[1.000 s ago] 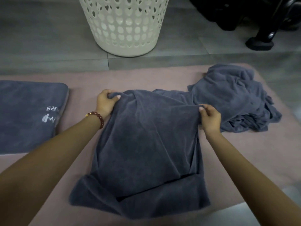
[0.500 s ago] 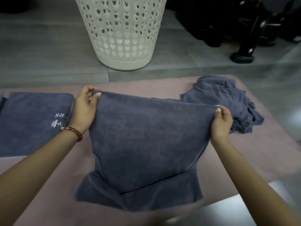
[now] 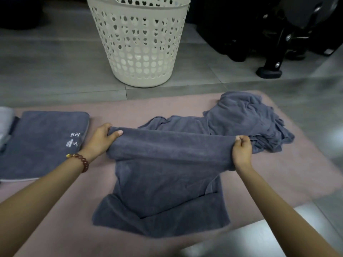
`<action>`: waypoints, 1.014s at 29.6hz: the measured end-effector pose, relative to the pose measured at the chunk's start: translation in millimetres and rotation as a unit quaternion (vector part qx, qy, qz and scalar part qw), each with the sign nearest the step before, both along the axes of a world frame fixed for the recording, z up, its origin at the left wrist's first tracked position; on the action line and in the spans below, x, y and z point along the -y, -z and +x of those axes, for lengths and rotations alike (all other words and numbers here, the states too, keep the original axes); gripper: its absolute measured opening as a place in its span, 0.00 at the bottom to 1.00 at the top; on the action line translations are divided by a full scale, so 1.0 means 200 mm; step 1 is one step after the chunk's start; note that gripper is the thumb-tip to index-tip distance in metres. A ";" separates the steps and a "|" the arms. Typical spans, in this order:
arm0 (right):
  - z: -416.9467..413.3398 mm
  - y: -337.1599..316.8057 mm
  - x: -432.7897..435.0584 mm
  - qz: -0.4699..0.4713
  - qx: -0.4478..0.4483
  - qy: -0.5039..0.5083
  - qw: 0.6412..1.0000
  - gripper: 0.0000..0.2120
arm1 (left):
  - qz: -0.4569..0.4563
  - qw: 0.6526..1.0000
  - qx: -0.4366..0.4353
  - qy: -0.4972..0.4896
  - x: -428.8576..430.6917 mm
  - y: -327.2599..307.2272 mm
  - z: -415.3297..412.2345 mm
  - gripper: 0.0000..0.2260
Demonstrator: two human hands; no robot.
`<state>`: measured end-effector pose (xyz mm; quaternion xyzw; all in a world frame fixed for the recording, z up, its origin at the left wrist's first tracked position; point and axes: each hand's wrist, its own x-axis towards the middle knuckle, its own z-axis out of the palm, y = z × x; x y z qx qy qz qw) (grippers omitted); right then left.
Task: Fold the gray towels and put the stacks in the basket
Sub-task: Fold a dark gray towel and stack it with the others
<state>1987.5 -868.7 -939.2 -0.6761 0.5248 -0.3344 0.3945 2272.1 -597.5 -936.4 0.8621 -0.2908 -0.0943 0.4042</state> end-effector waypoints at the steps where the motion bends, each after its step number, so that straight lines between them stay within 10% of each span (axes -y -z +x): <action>1: 0.01 -0.01 0.00 -0.014 0.008 0.004 1.000 0.10 | -0.013 1.000 0.009 0.002 0.00 0.02 0.01 0.09; 6: 0.12 -0.13 0.06 -0.087 0.065 -0.029 0.994 0.06 | -0.121 0.992 0.039 -0.028 0.07 -0.04 0.06 0.03; 14: 0.51 0.00 0.43 -0.073 -0.157 -0.190 0.966 0.08 | -0.077 0.990 -0.034 -0.117 0.27 0.16 0.30 0.15; 21: 0.70 0.21 0.65 -0.110 -0.431 -0.426 0.788 0.09 | -0.043 0.991 -0.119 0.032 0.37 0.36 0.28 0.13; 26: 0.73 0.29 0.65 -0.108 -0.392 -0.400 0.821 0.10 | -0.001 0.958 -0.148 0.245 0.50 0.38 0.15 0.19; 30: 0.74 0.30 0.66 -0.067 -0.393 -0.383 0.833 0.10 | 0.069 0.967 -0.124 0.213 0.55 0.44 0.18 0.21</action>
